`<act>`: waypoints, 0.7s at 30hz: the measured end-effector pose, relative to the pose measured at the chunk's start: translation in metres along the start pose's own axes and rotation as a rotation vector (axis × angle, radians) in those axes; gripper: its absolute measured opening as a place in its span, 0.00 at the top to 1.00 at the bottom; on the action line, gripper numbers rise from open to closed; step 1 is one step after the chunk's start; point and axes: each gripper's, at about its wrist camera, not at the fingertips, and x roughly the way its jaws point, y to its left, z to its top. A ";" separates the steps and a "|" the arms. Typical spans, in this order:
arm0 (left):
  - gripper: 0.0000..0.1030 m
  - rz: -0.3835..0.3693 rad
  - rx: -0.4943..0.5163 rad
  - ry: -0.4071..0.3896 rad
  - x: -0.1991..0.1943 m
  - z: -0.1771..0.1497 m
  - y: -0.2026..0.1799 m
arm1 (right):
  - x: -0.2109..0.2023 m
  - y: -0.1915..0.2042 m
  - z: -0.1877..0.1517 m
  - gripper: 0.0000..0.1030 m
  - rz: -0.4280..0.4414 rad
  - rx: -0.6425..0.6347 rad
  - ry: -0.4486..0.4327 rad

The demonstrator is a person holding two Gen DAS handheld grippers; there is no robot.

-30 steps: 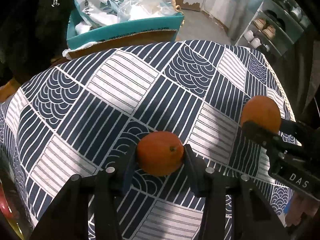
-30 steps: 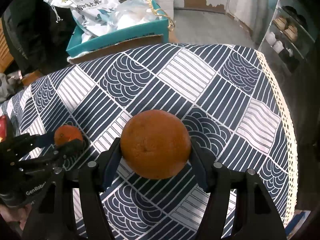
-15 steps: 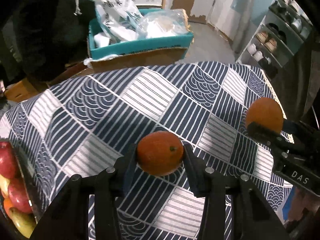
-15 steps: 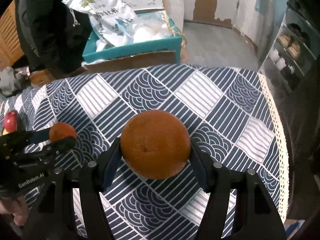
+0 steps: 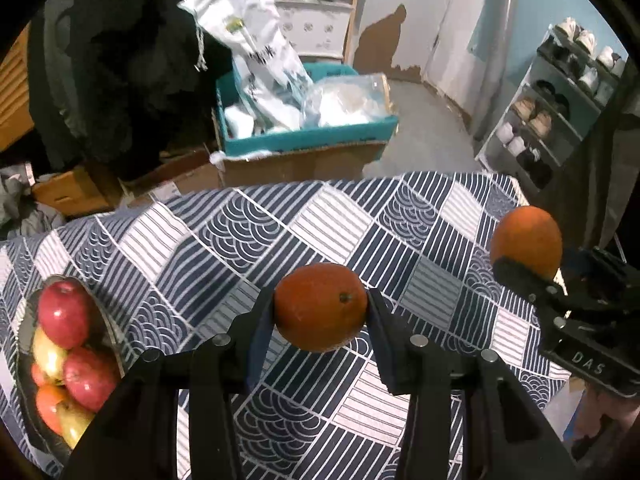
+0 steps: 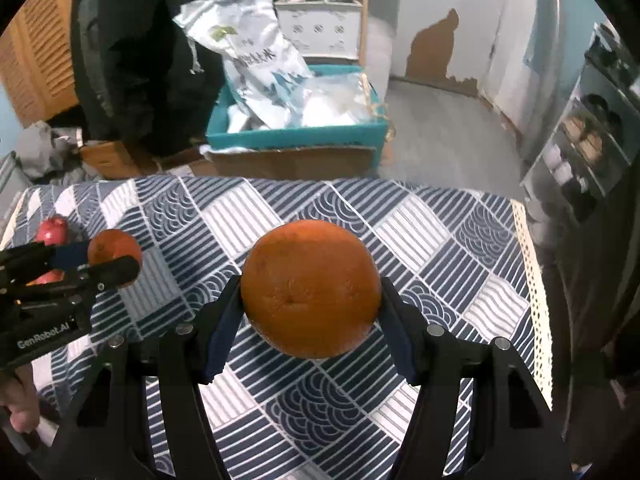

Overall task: Organize fruits
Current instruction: 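Lift and carry both oranges toward the glass bowl with both tools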

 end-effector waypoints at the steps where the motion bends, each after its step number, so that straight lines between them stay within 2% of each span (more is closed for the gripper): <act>1: 0.55 0.002 0.003 -0.007 -0.004 0.000 0.000 | -0.004 0.003 0.001 0.37 0.007 -0.004 -0.006; 13: 0.55 -0.004 -0.004 -0.099 -0.066 -0.001 0.014 | -0.041 0.040 0.010 0.37 0.109 -0.048 -0.066; 21: 0.55 -0.005 -0.030 -0.143 -0.100 -0.005 0.033 | -0.065 0.064 0.014 0.37 0.139 -0.102 -0.115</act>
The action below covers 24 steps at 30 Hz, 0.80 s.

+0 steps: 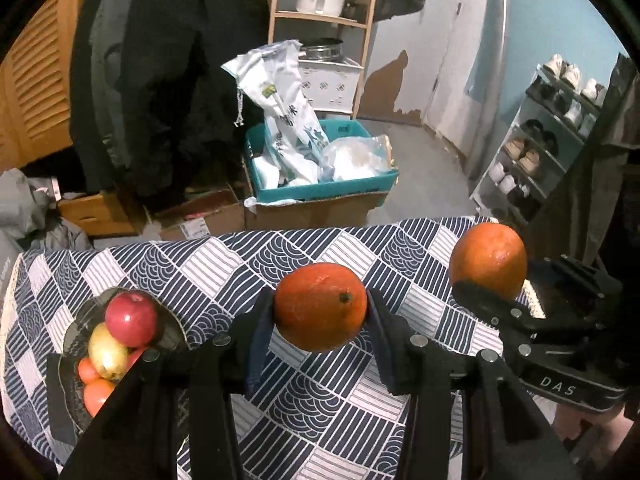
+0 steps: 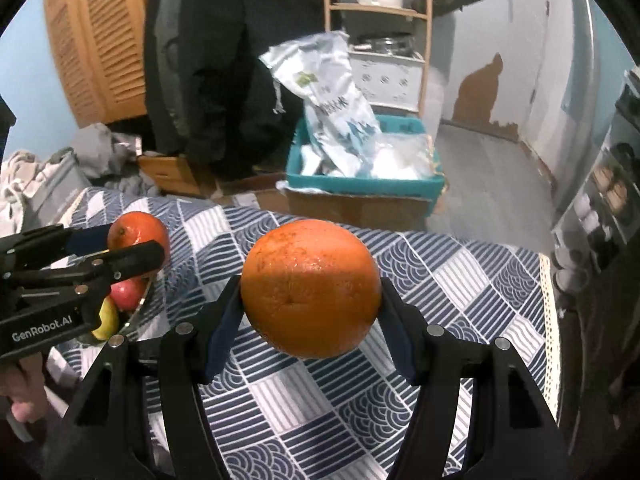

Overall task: Organize fruits
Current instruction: 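Lift and carry both oranges toward the glass bowl with both tools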

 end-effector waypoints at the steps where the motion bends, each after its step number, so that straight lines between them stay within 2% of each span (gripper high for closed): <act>1: 0.55 -0.007 -0.006 -0.003 -0.004 0.000 0.002 | -0.003 0.004 0.001 0.37 0.008 -0.005 -0.005; 11: 0.55 0.007 -0.013 -0.030 -0.030 -0.009 0.024 | -0.010 0.039 0.007 0.37 0.073 -0.069 -0.027; 24: 0.55 0.102 -0.065 -0.027 -0.046 -0.030 0.084 | 0.009 0.086 0.011 0.37 0.162 -0.112 0.006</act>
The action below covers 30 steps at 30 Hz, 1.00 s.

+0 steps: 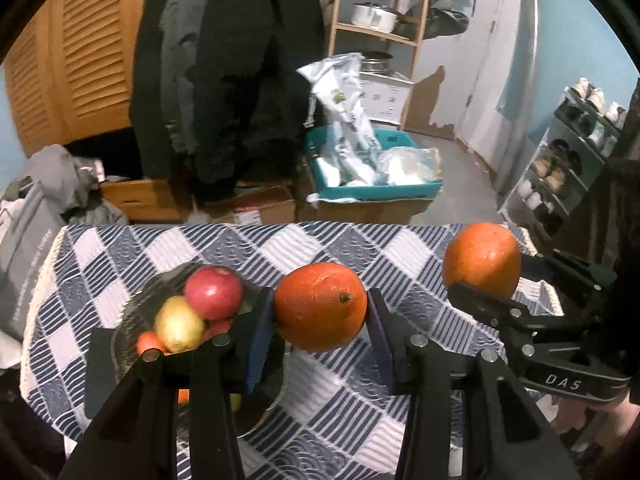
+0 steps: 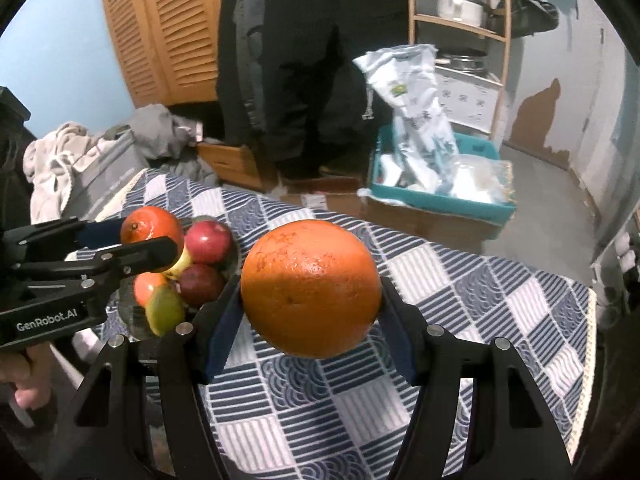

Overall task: Organize fruits
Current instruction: 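Lift and carry both oranges toward the glass bowl with both tools, then lower the large orange into the bowl with the right tool while the left tool releases the small orange there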

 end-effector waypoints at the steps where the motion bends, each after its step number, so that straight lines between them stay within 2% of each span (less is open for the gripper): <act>1: 0.55 0.005 -0.007 0.001 -0.001 -0.001 0.006 | 0.003 0.005 0.002 0.37 0.009 -0.005 0.004; 17: 0.55 0.111 -0.152 0.061 0.013 -0.028 0.089 | 0.058 0.066 0.015 0.37 0.102 -0.071 0.084; 30: 0.55 0.147 -0.275 0.154 0.044 -0.052 0.136 | 0.117 0.102 -0.001 0.37 0.145 -0.098 0.203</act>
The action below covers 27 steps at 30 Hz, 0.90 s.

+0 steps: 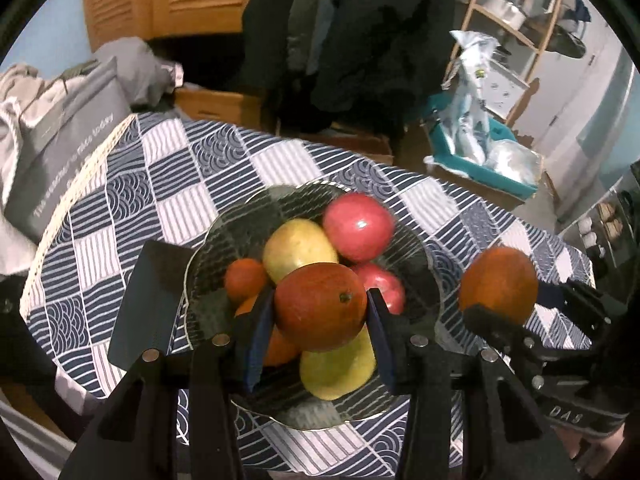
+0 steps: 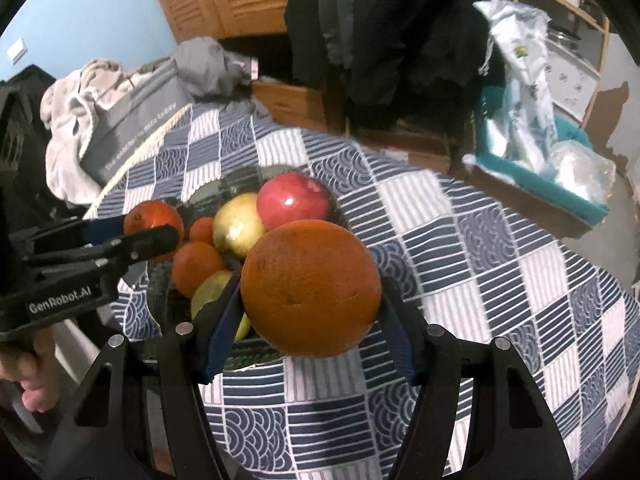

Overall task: Organize fruits
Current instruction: 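Lower the large orange into the bowl with the right tool while the left tool releases the small orange there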

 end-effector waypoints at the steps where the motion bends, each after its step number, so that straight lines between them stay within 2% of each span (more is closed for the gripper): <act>1: 0.55 0.005 -0.003 0.006 0.003 -0.001 0.002 | 0.003 0.001 -0.001 0.37 0.002 -0.003 0.008; 8: 0.55 0.004 -0.046 0.064 0.024 -0.008 0.016 | 0.029 0.010 -0.008 0.37 0.033 -0.009 0.065; 17: 0.55 0.007 -0.068 0.099 0.035 -0.010 0.024 | 0.046 0.015 -0.015 0.36 0.050 -0.017 0.115; 24: 0.51 -0.007 -0.068 0.088 0.036 -0.010 0.023 | 0.058 0.015 -0.017 0.35 0.072 -0.003 0.152; 27: 0.50 -0.004 -0.067 0.091 0.036 -0.010 0.023 | 0.054 0.014 -0.016 0.34 0.092 0.010 0.130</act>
